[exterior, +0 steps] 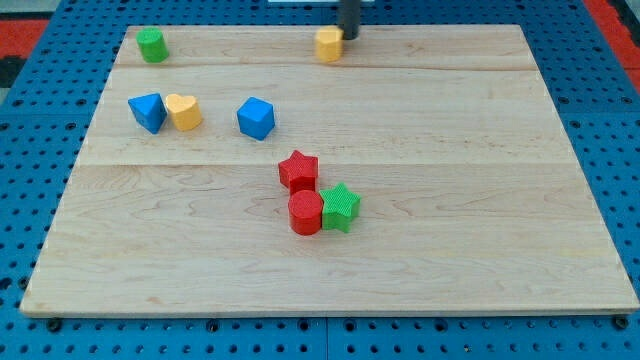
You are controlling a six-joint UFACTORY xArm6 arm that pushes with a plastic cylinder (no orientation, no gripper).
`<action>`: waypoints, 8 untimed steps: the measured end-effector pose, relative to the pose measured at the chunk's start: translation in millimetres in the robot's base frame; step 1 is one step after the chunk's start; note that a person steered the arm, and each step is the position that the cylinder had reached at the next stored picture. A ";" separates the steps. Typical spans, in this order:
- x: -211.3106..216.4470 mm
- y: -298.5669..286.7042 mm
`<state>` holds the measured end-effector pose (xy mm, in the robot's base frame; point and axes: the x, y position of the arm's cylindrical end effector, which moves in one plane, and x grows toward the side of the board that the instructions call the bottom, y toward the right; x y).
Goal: Push the blue triangle towards the top right
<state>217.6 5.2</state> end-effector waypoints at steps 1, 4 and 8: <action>12.5 -13.0; 4.0 83.5; 201.0 -6.4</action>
<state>418.6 -1.2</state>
